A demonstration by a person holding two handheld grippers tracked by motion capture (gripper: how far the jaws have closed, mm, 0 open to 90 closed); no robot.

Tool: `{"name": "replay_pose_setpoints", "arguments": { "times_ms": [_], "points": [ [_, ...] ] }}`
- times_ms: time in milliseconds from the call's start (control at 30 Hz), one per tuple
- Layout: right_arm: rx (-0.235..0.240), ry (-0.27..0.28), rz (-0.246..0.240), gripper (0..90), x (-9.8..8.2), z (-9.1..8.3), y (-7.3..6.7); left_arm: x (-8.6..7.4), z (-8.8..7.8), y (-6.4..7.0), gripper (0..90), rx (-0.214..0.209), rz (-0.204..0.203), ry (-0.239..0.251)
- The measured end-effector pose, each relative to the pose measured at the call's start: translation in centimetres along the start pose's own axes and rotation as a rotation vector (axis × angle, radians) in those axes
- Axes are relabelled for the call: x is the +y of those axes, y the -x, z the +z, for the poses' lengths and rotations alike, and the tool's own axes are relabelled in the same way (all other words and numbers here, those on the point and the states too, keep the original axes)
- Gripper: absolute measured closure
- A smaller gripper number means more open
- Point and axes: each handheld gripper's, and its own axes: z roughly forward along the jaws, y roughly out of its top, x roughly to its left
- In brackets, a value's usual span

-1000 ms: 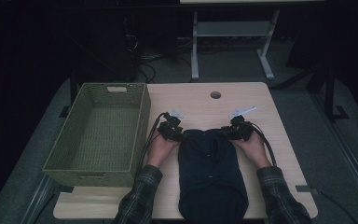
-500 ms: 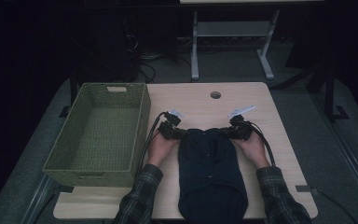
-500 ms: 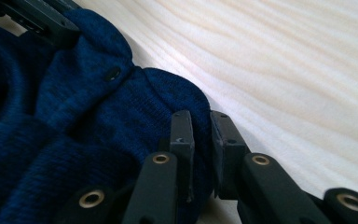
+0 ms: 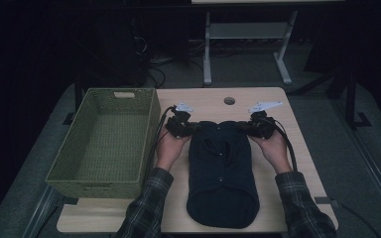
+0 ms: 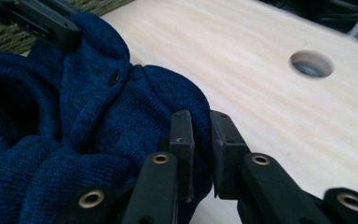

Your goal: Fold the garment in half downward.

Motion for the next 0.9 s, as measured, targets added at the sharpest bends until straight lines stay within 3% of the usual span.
{"name": "replay_pose_setpoints", "arguments": {
  "times_ms": [400, 500, 733, 900],
  "points": [
    [-0.108, 0.103, -0.082, 80.4, 3.7, -2.7, 0.0, 4.5, -2.5, 0.7, 78.4, 0.087, 0.130, 0.096],
    [-0.107, 0.124, -0.098, 80.3, 4.1, -3.3, -0.3, 4.3, -3.1, 1.1, 78.3, 0.089, 0.144, 0.119],
    [-0.099, 0.143, -0.146, 80.0, 2.7, -4.0, -1.9, 2.5, -4.1, 2.0, 77.7, 0.053, 0.176, 0.152],
    [-0.096, 0.156, -0.165, 79.6, 2.5, -4.5, -2.6, 2.3, -4.8, 2.5, 77.3, 0.020, 0.165, 0.166]
  ]
}}
